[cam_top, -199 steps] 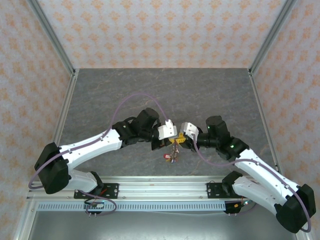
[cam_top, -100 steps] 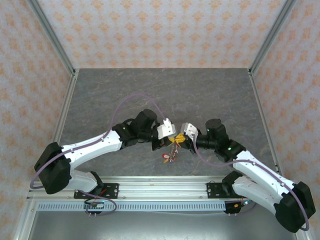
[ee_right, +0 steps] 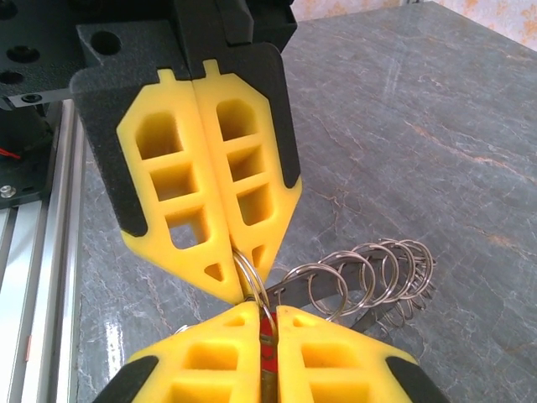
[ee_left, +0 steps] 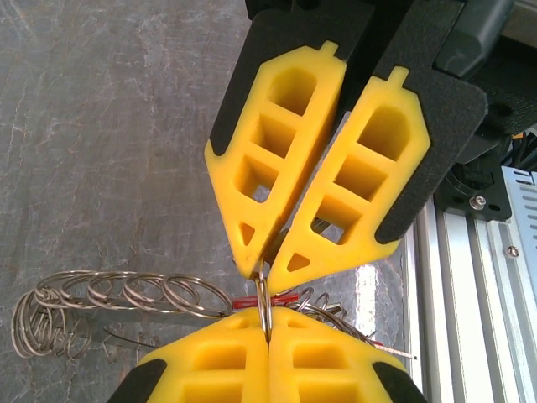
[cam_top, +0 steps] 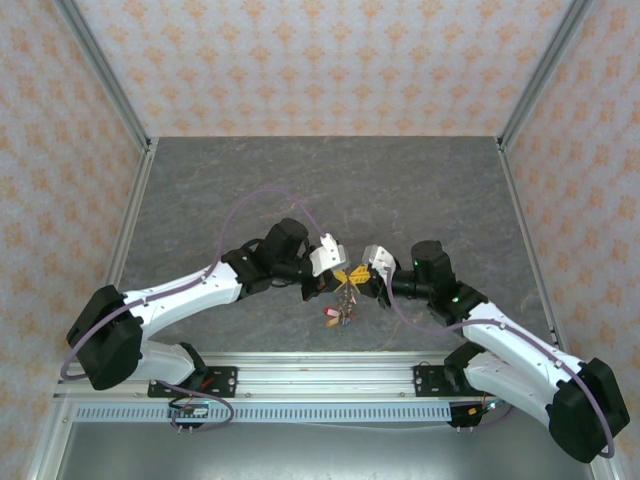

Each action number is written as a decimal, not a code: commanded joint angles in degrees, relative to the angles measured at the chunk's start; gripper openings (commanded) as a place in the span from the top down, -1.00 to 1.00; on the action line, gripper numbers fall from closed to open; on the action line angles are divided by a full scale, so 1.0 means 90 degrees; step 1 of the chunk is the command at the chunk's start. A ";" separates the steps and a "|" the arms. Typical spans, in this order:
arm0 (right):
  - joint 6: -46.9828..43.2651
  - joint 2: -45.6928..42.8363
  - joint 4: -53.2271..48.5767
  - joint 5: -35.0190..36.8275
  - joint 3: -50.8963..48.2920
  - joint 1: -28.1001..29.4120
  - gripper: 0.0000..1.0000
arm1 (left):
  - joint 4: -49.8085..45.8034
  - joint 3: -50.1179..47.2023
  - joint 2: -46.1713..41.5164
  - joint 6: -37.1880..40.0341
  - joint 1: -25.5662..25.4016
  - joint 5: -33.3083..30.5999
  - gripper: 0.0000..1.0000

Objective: Put the keys on the keyring

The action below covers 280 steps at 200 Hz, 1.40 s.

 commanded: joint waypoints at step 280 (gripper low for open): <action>-0.0642 0.0178 -0.2441 0.1018 0.1002 -0.0058 0.89 | 0.1123 -0.0092 -0.0367 -0.0343 0.0009 0.0177 1.00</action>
